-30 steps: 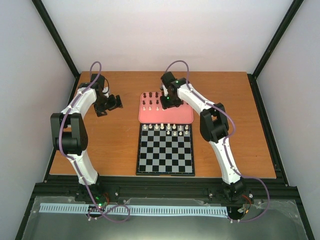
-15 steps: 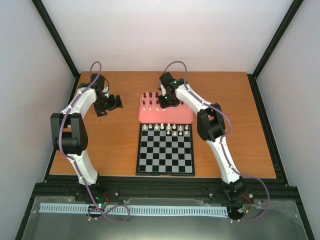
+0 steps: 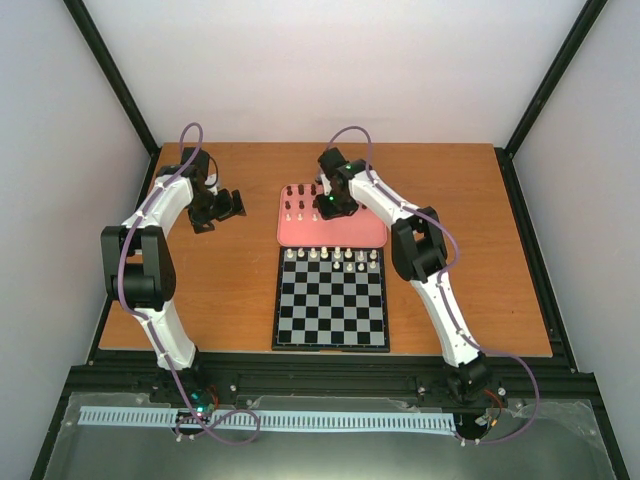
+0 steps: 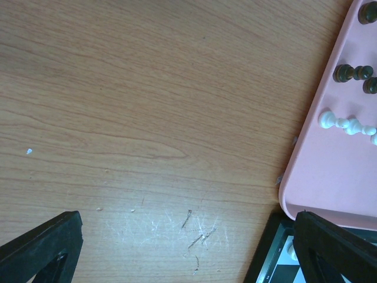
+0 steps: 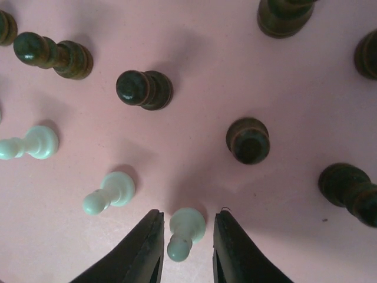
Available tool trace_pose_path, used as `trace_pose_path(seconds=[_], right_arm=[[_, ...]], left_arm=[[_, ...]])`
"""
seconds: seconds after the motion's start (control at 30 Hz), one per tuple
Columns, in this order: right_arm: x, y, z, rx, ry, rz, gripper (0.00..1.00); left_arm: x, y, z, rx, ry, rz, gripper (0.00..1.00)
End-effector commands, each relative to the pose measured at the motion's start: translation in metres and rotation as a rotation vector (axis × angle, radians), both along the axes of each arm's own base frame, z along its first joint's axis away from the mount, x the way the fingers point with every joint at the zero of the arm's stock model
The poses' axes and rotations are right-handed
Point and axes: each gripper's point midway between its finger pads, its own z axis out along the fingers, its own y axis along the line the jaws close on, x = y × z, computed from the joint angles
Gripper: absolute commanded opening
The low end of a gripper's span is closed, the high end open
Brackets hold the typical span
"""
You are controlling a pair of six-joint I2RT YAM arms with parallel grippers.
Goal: Set up the chess pieces on the board
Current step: Pick up the chess piece from the storage box.
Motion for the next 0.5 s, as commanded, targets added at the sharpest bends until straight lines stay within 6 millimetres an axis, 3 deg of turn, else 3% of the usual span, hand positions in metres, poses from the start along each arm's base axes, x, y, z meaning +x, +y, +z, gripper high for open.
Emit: trace_pose_path(seconds=[0.0, 0.23, 0.47], right_arm=[[0.001, 0.006, -0.001, 0.008, 0.003, 0.007, 0.23], [0.0, 0.004, 0.009, 0.004, -0.004, 0.008, 0.09], [-0.016, 0.001, 0.062, 0.035, -0.05, 0.032, 0.07]], left_arm=[[0.005, 0.0, 0.0, 0.001, -0.008, -0.005, 1.0], [0.005, -0.001, -0.001, -0.001, -0.006, -0.006, 1.0], [0.007, -0.001, 0.003, 0.0, -0.016, -0.006, 1.0]])
